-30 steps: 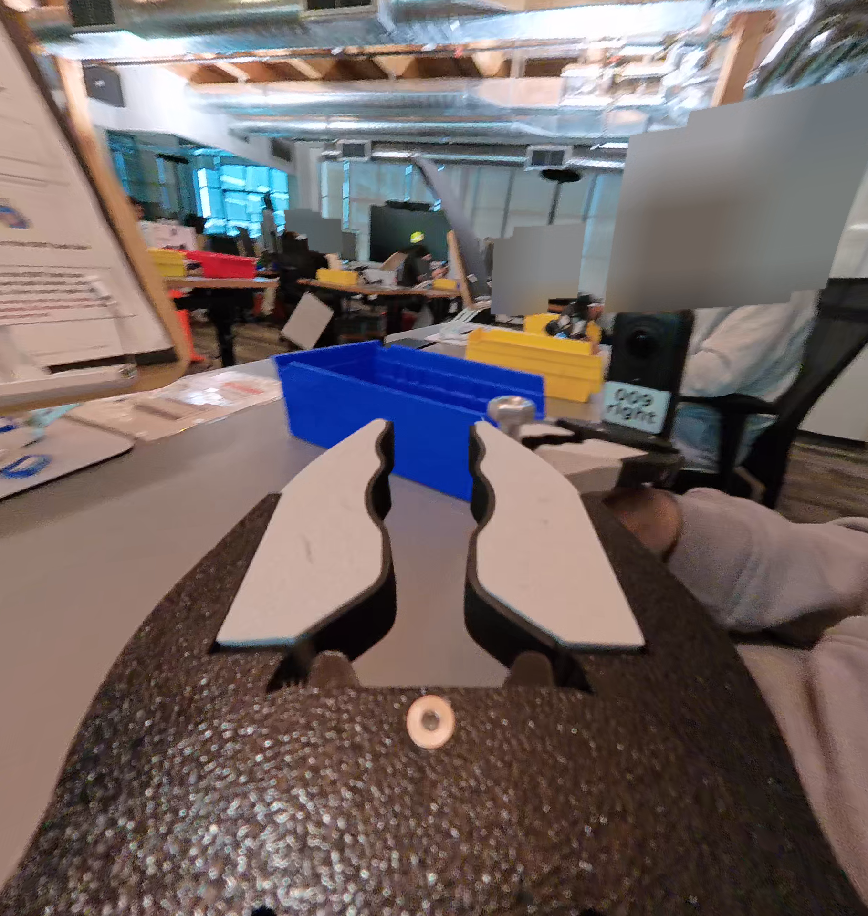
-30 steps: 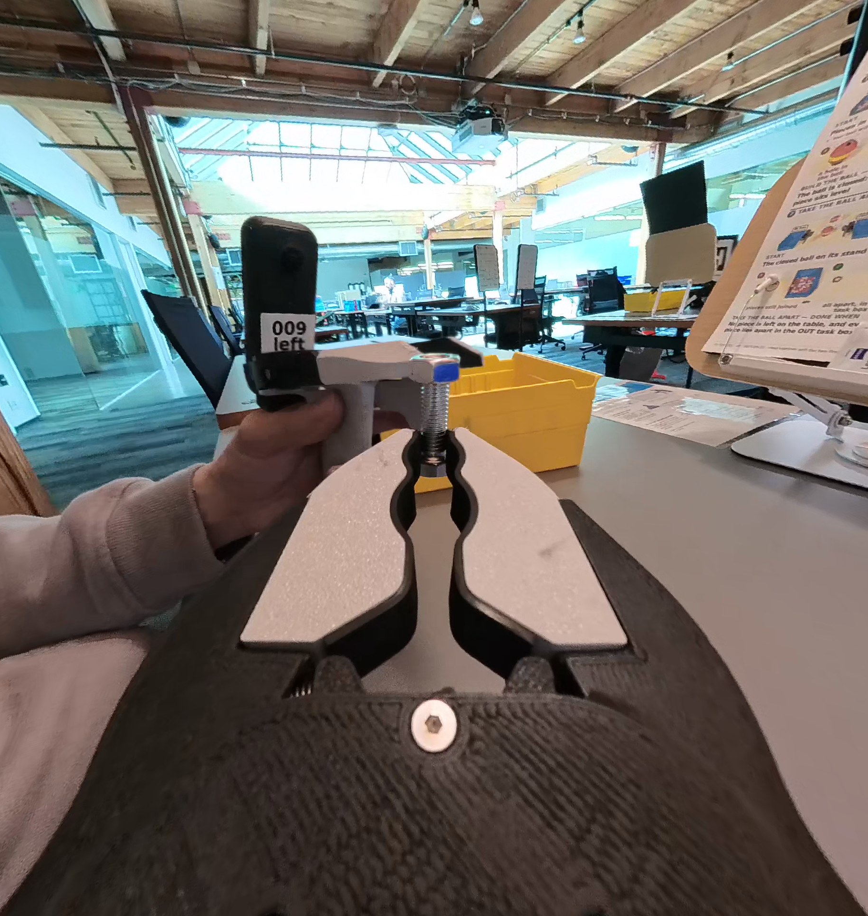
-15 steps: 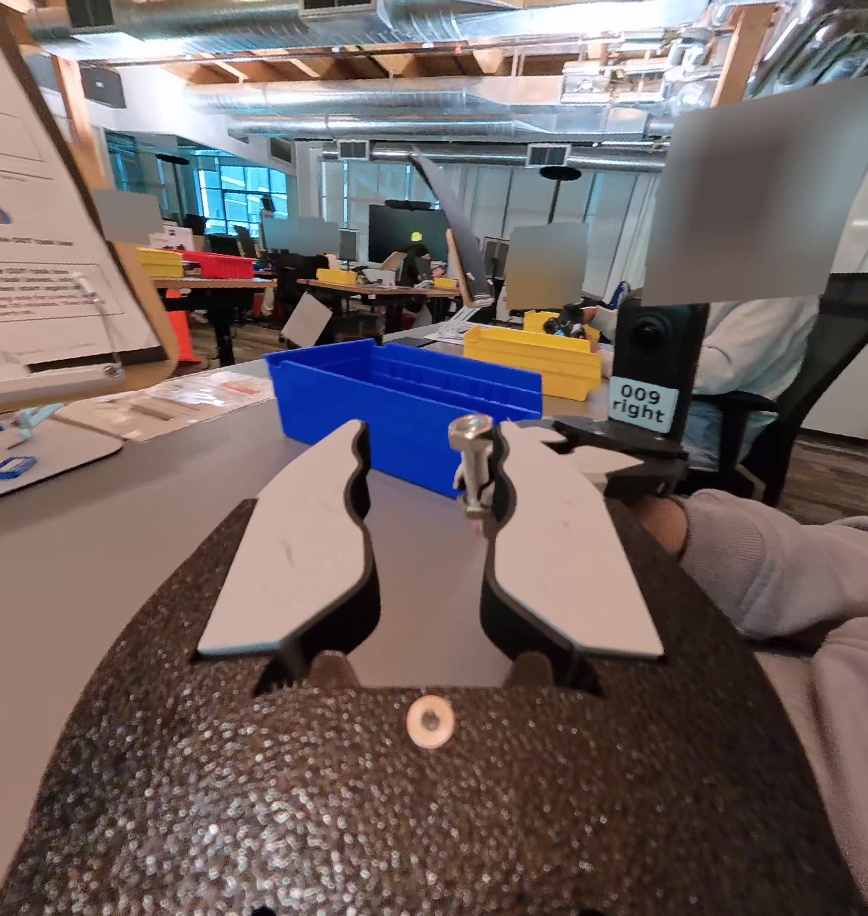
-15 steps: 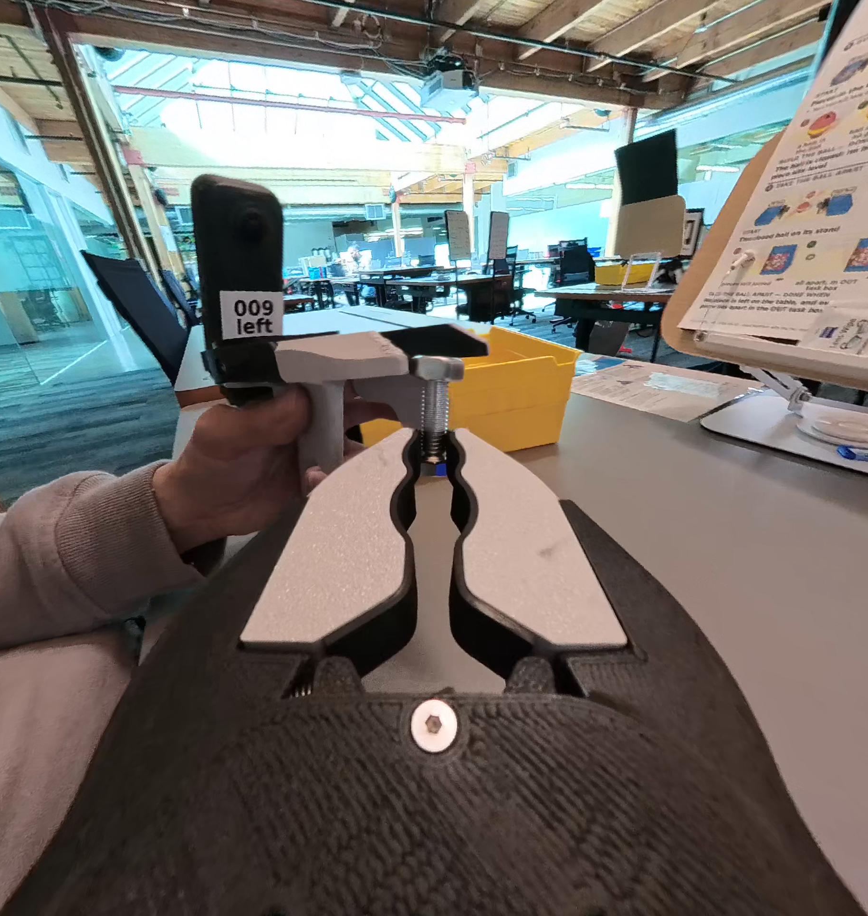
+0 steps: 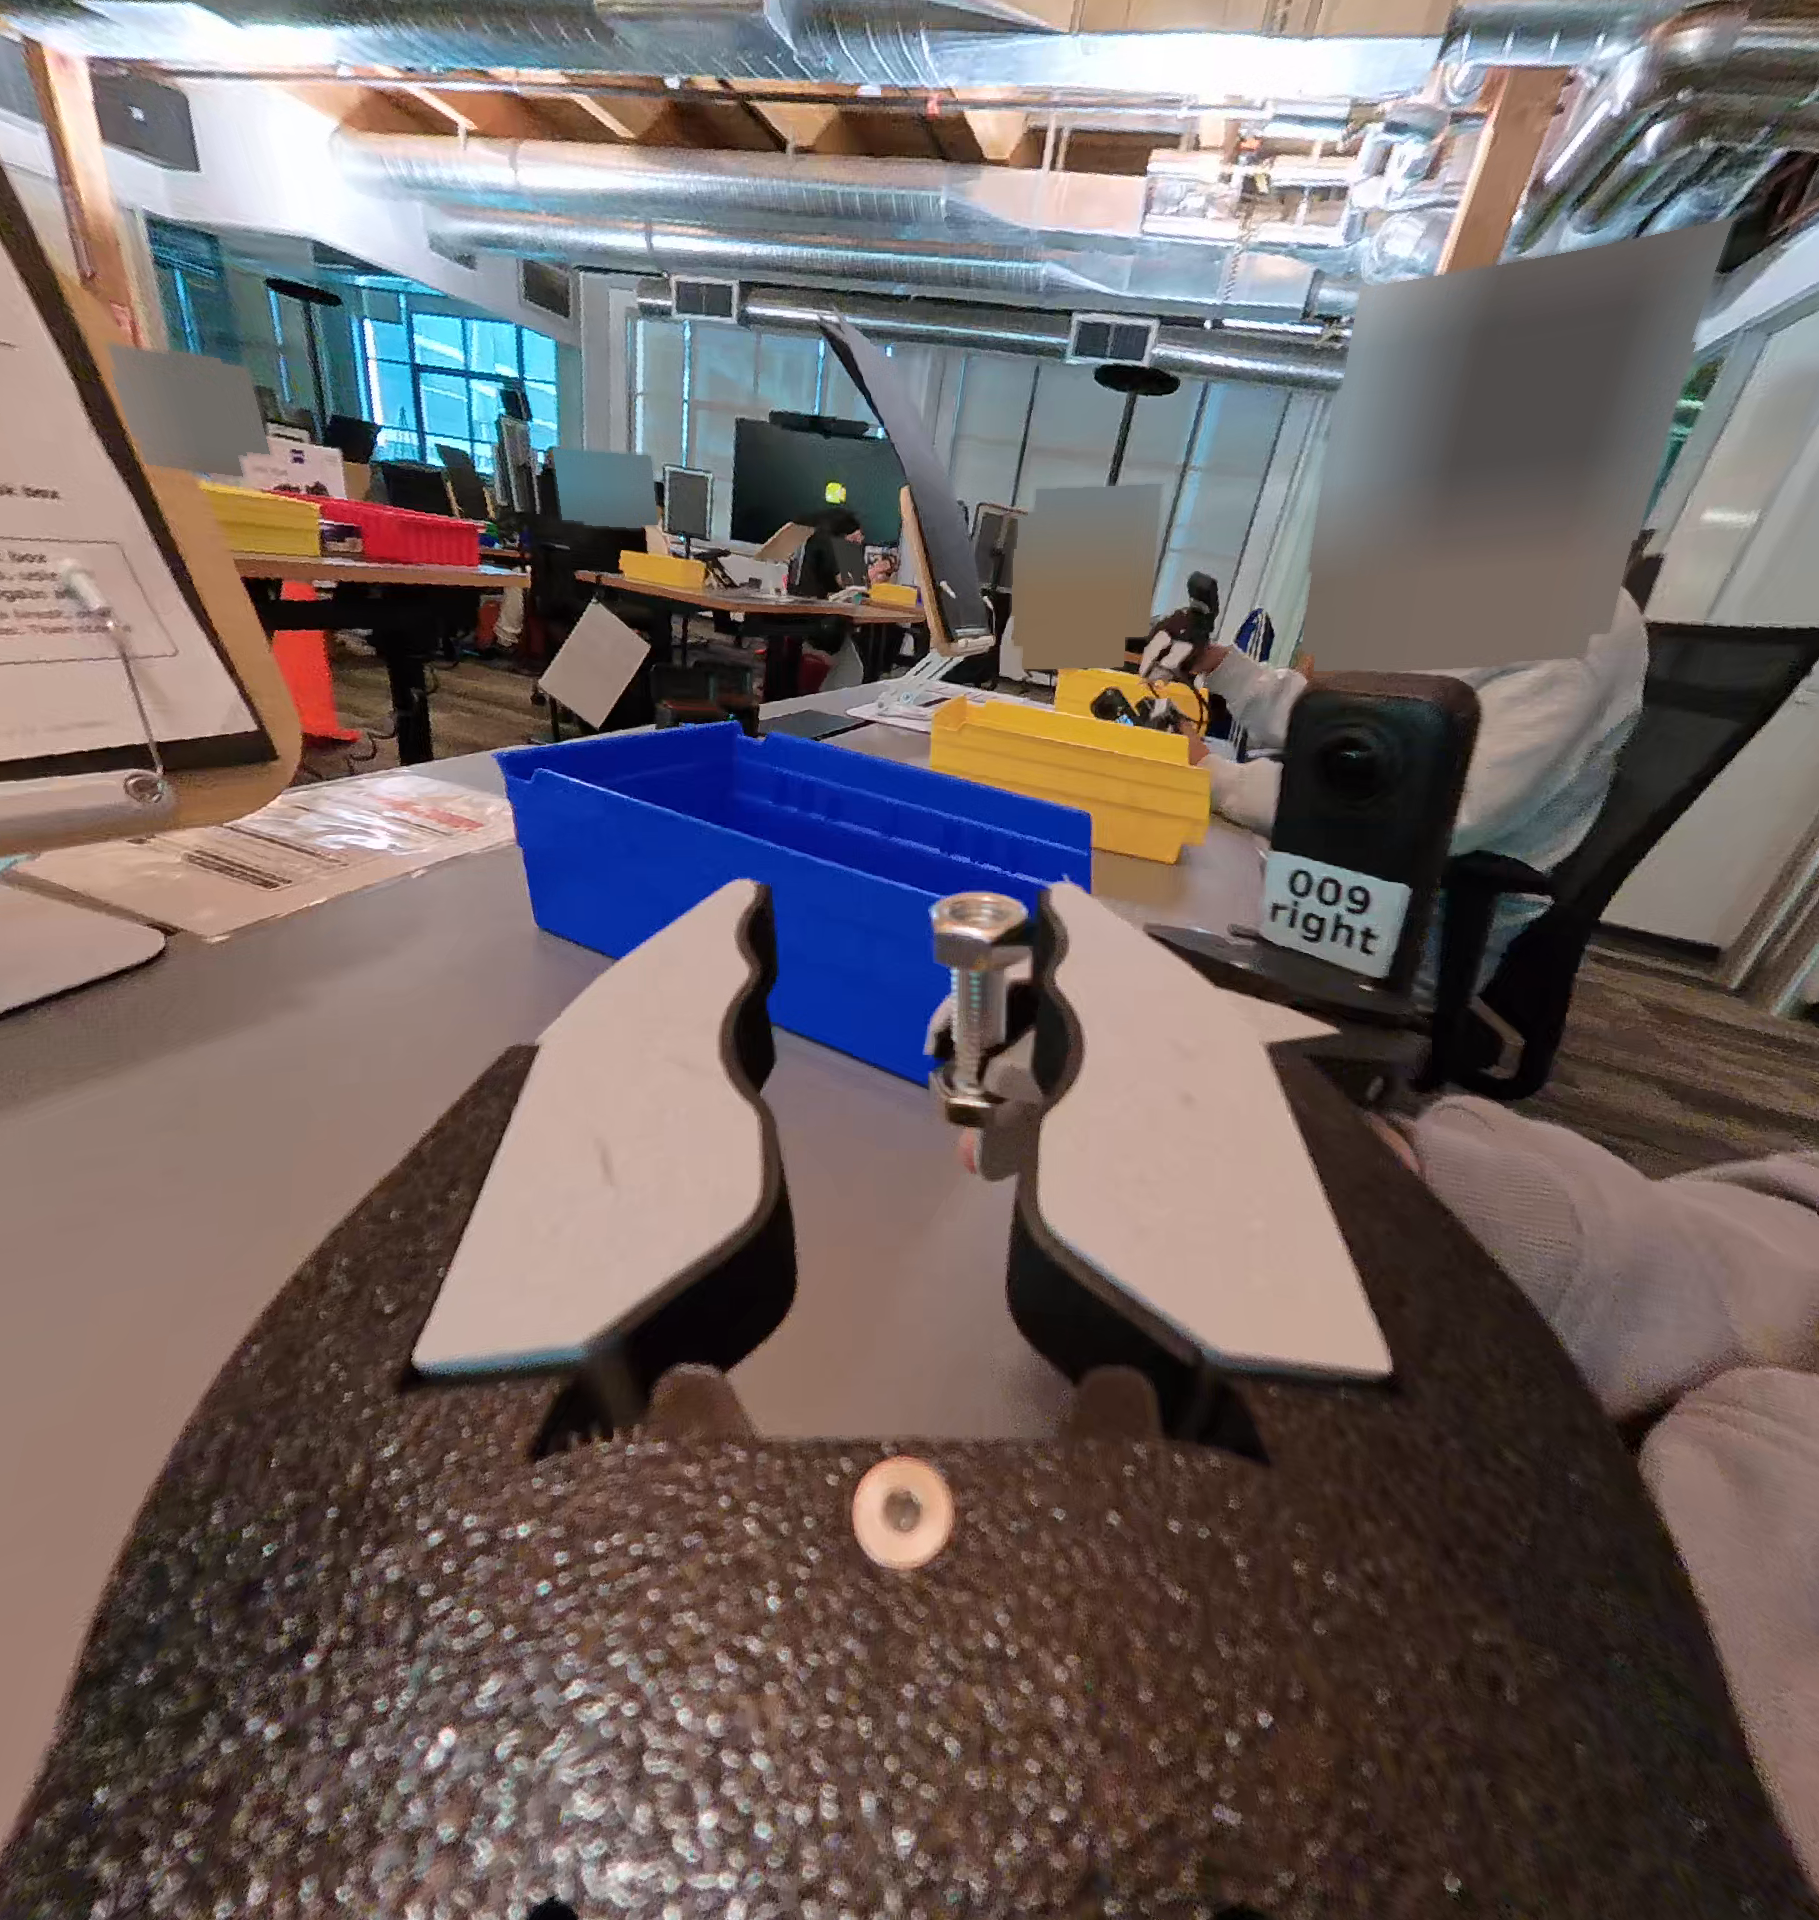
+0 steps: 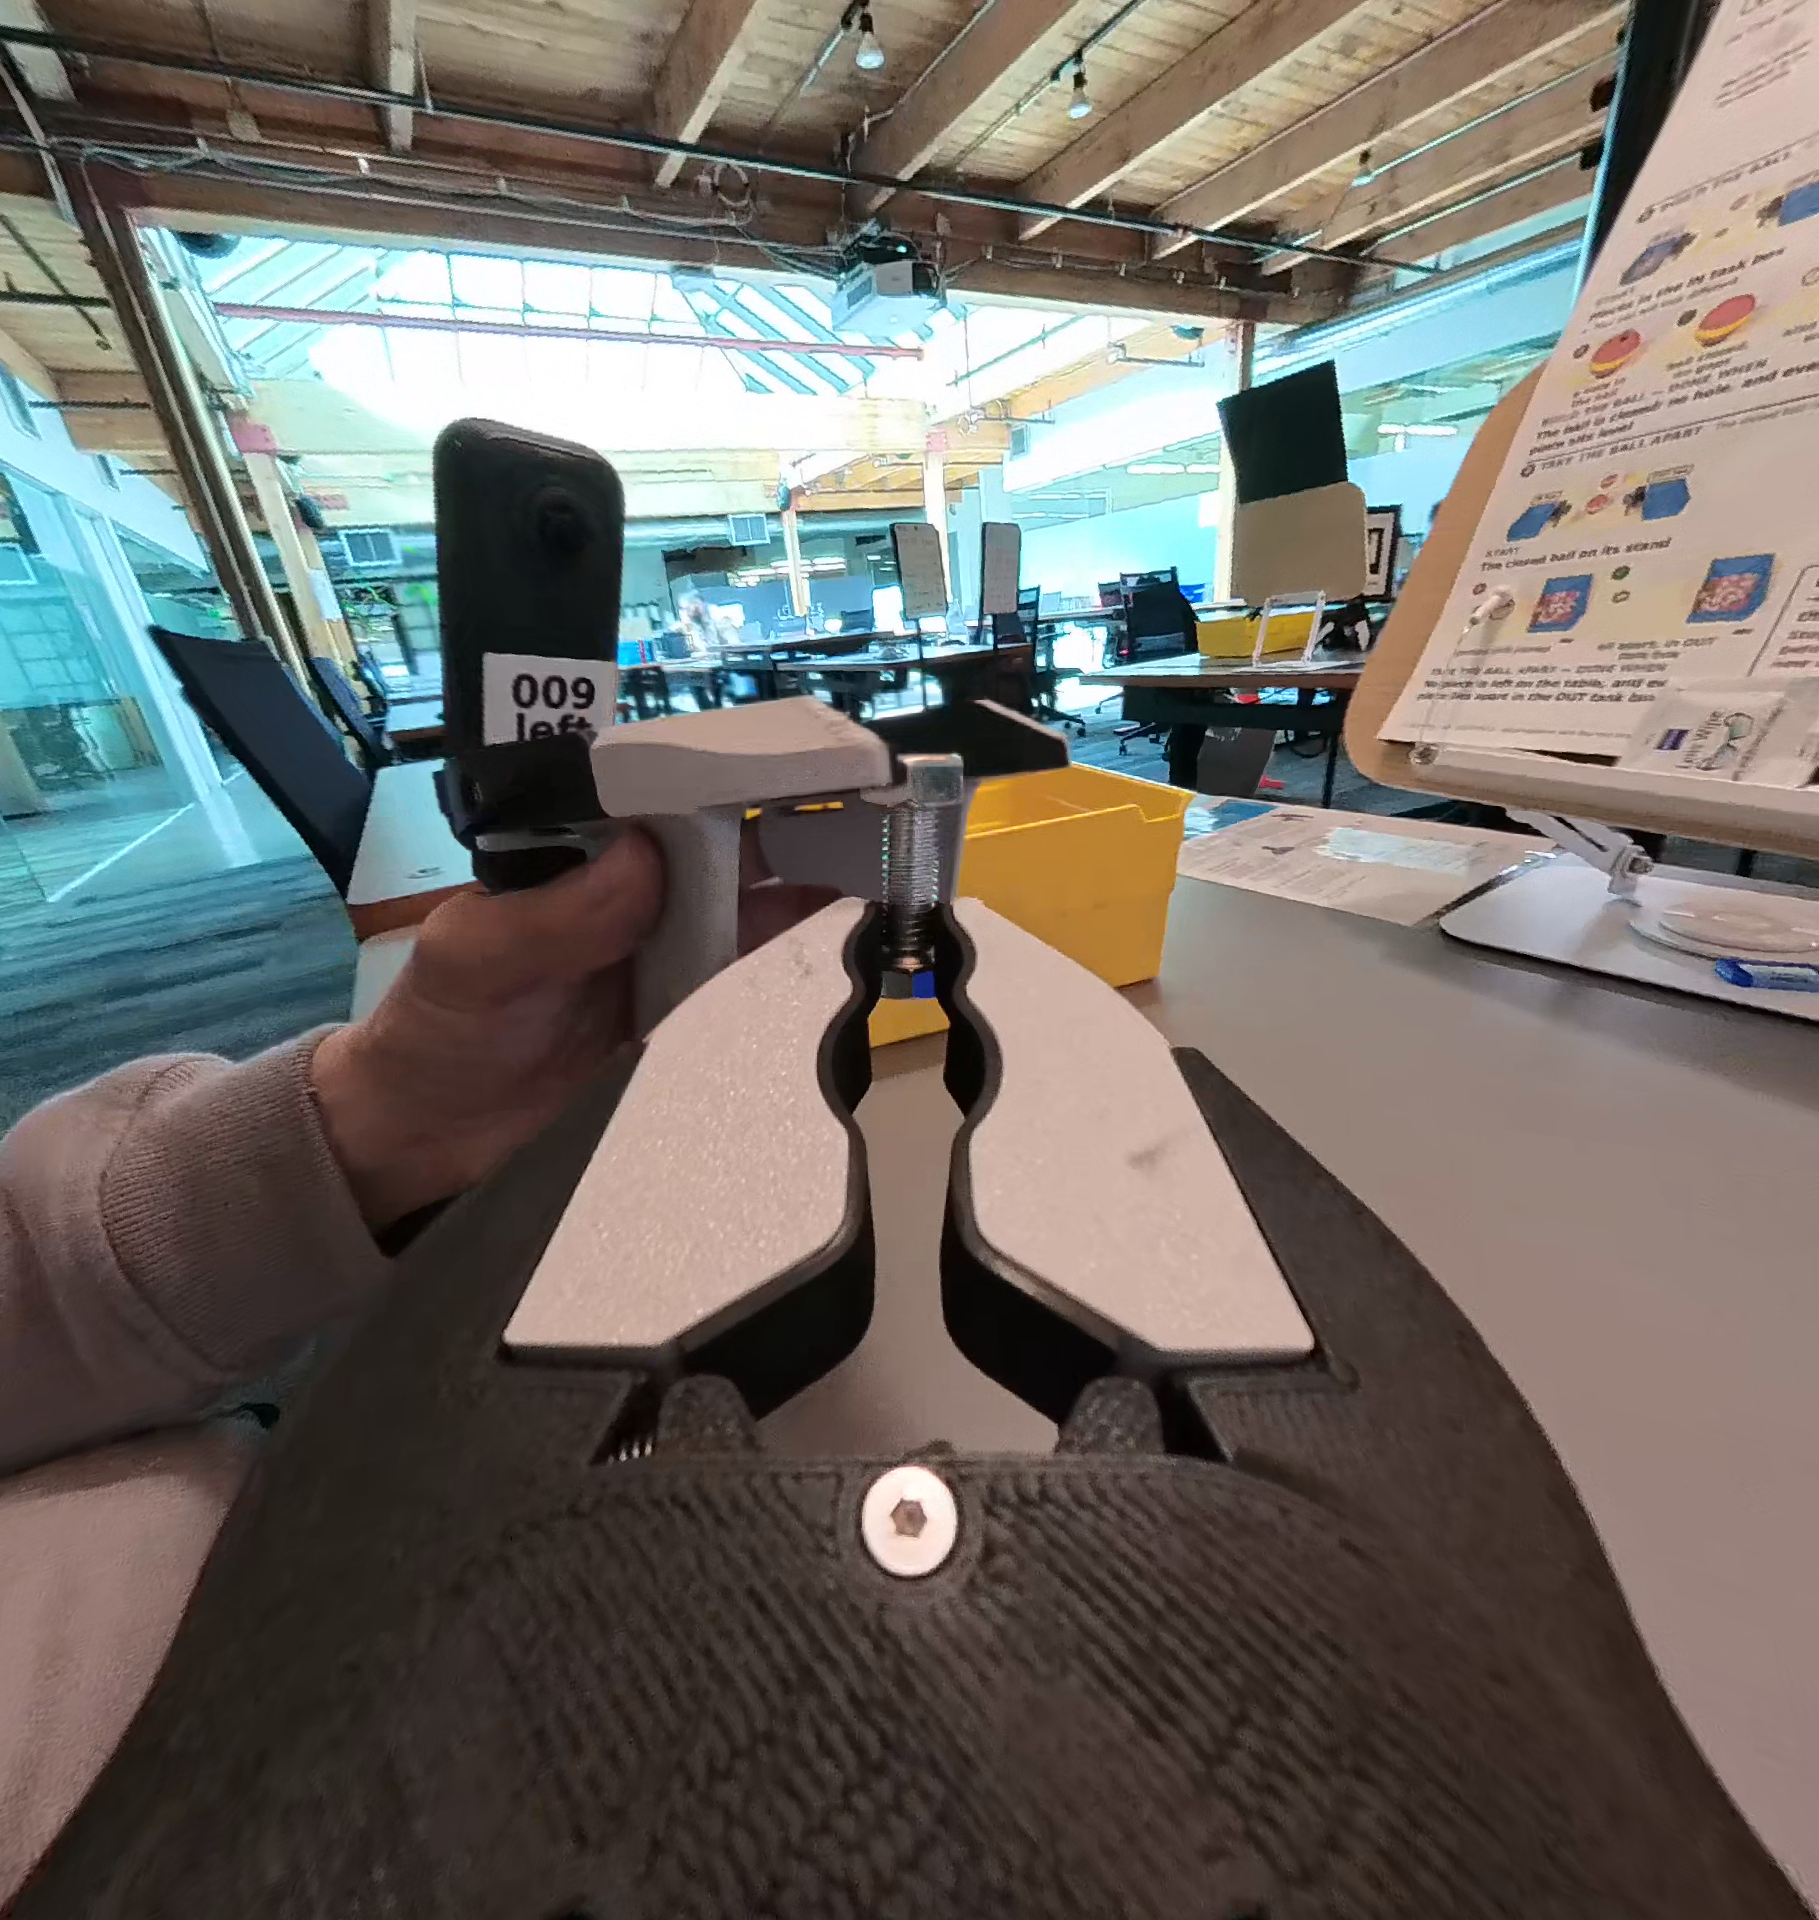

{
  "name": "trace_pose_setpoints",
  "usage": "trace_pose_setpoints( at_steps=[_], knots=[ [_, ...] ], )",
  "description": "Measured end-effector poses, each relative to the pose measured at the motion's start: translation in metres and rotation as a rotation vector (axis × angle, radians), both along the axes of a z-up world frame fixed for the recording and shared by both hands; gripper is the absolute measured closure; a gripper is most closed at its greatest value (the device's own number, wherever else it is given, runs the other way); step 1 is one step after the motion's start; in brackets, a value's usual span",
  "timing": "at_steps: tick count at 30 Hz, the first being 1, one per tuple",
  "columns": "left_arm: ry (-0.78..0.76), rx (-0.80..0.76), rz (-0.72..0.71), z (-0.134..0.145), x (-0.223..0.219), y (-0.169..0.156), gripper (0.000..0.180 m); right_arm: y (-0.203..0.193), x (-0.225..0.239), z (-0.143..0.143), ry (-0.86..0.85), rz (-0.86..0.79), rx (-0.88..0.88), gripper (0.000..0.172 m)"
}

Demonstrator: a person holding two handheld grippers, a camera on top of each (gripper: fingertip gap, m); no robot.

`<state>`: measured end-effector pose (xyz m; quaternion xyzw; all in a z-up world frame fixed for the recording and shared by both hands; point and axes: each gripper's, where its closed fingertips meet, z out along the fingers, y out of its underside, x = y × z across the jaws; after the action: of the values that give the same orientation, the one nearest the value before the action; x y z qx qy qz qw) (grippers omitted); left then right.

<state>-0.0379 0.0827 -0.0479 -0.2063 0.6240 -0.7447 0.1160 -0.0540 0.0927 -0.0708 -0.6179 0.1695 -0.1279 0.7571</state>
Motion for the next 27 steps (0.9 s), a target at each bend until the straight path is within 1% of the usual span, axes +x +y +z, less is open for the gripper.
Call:
trace_pose_setpoints(
  at_steps=[2,3,4,5,7,8,9,12,14,18,23,27],
  knots=[
    [0.012,-0.033,-0.007,0.0,0.0,0.005,0.133,-0.003,0.0,0.001,0.009,-0.013,0.006,0.163],
    [0.026,-0.031,0.012,-0.003,0.003,0.01,0.134,-0.006,0.003,0.0,0.025,-0.032,0.022,0.163],
    [0.038,-0.015,0.048,-0.007,0.009,0.017,0.148,-0.012,0.002,0.003,0.031,-0.038,0.065,0.163],
    [0.042,0.003,0.073,-0.01,0.013,0.023,0.153,-0.017,0.001,0.006,0.043,-0.035,0.106,0.163],
    [0.051,-0.002,0.062,-0.006,0.013,0.025,0.148,-0.023,0.002,0.002,0.047,-0.063,0.092,0.163],
    [0.051,-0.023,0.035,-0.001,0.01,0.022,0.142,-0.024,0.002,0.0,0.035,-0.072,0.069,0.163],
    [0.043,-0.033,0.004,0.005,0.005,0.017,0.138,-0.023,0.001,-0.003,0.025,-0.07,0.051,0.163],
    [0.014,-0.019,-0.061,0.011,-0.009,-0.001,0.135,-0.019,-0.001,-0.006,0.017,-0.056,0.03,0.163],
    [0.007,-0.017,-0.091,0.011,-0.015,-0.008,0.134,-0.016,-0.002,-0.003,0.006,-0.048,0.03,0.163],
    [0.005,0.01,-0.085,0.008,-0.014,-0.01,0.134,-0.014,-0.004,0.004,-0.009,-0.04,0.033,0.163],
    [0.016,-0.003,-0.079,0.006,-0.012,-0.009,0.136,-0.01,-0.005,0.003,-0.01,-0.032,0.028,0.163],
    [0.022,0.016,-0.073,0.0,-0.011,-0.012,0.137,-0.007,-0.007,0.003,-0.018,-0.024,0.022,0.163]
  ],
)
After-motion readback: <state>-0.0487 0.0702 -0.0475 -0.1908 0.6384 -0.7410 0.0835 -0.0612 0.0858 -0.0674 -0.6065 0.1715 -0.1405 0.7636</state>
